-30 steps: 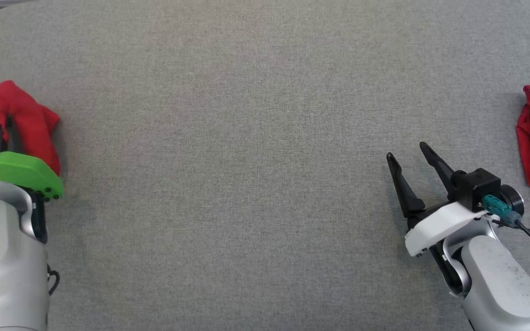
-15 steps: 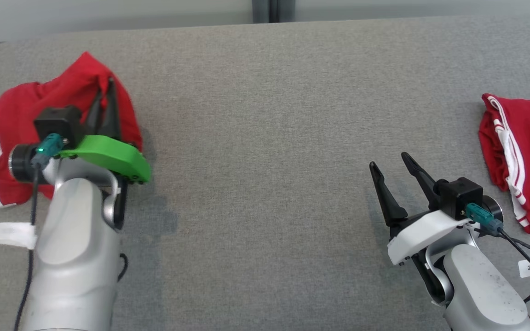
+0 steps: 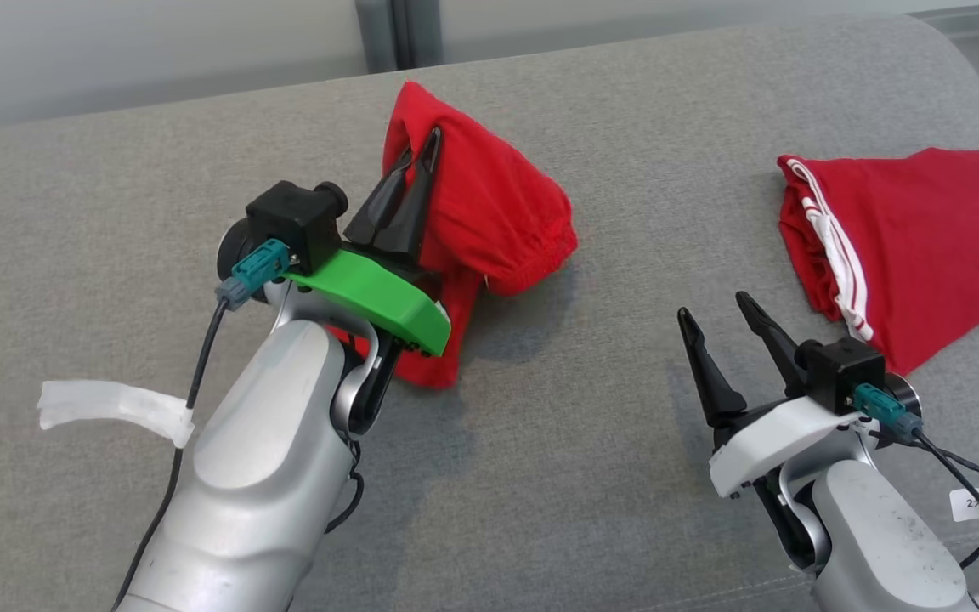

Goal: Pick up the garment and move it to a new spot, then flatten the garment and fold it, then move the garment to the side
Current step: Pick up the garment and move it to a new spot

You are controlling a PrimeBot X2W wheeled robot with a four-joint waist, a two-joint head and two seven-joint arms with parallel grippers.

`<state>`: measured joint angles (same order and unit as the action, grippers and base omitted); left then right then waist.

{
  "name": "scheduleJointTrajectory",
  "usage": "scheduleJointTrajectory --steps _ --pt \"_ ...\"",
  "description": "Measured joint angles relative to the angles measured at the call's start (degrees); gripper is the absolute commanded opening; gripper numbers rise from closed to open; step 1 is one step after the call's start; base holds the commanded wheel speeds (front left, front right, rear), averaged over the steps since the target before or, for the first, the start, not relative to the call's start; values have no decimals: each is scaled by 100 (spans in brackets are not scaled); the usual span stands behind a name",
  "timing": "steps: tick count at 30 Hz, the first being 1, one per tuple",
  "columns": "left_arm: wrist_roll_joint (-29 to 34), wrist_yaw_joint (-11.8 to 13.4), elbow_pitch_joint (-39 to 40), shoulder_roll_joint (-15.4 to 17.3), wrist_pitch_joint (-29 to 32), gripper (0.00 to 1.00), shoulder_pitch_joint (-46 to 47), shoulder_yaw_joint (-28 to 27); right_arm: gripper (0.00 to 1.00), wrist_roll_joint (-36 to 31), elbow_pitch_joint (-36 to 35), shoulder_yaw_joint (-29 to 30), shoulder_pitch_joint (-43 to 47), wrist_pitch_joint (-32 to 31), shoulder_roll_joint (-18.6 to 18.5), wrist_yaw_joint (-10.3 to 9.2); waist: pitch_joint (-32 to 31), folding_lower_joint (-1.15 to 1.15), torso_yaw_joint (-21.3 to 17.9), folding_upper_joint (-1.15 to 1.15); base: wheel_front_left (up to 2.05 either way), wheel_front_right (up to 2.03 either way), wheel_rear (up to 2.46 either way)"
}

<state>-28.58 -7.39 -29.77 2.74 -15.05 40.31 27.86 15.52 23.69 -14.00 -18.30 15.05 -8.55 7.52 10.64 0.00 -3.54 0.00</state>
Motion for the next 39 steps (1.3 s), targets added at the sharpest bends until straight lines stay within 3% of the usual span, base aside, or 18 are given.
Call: scheduleJointTrajectory --steps 4,5,6,7,10,12,17,27,39 --pt "-89 97 -392 1 -7 0 -84 164 100 2 -1 3 -2 0 18 0 2 0 -229 0 0 0 0" --pt "-31 144 -575 -2 -8 18 -154 165 100 2 -1 -8 -2 0 22 0 2 0 -280 0 0 0 0" --pt "40 178 -782 -3 -8 82 -231 165 100 2 -4 -12 -2 0 36 0 3 0 -330 0 0 0 0" --pt "98 198 -964 -1 -8 100 -318 138 100 2 -7 -5 -2 0 47 1 2 0 -377 0 0 0 0" --pt "264 308 -1361 13 -7 100 -567 -81 100 11 -4 3 -2 0 47 0 -22 0 -479 0 0 0 0" --pt "375 447 -1403 86 -8 100 -911 -511 100 11 -5 20 2 0 49 0 -105 0 -513 0 0 0 0" --pt "737 719 -765 196 -9 100 -1664 -1360 100 3 -66 130 86 0 55 0 -275 0 -485 0 0 0 0" --pt "1635 766 416 188 -8 100 -3054 -2705 100 -71 -134 348 453 0 169 0 -709 0 -290 0 0 0 0" --pt "2125 612 781 54 -8 100 -3891 -3372 100 -211 -269 642 817 0 337 0 -1084 0 -68 0 0 0 0"
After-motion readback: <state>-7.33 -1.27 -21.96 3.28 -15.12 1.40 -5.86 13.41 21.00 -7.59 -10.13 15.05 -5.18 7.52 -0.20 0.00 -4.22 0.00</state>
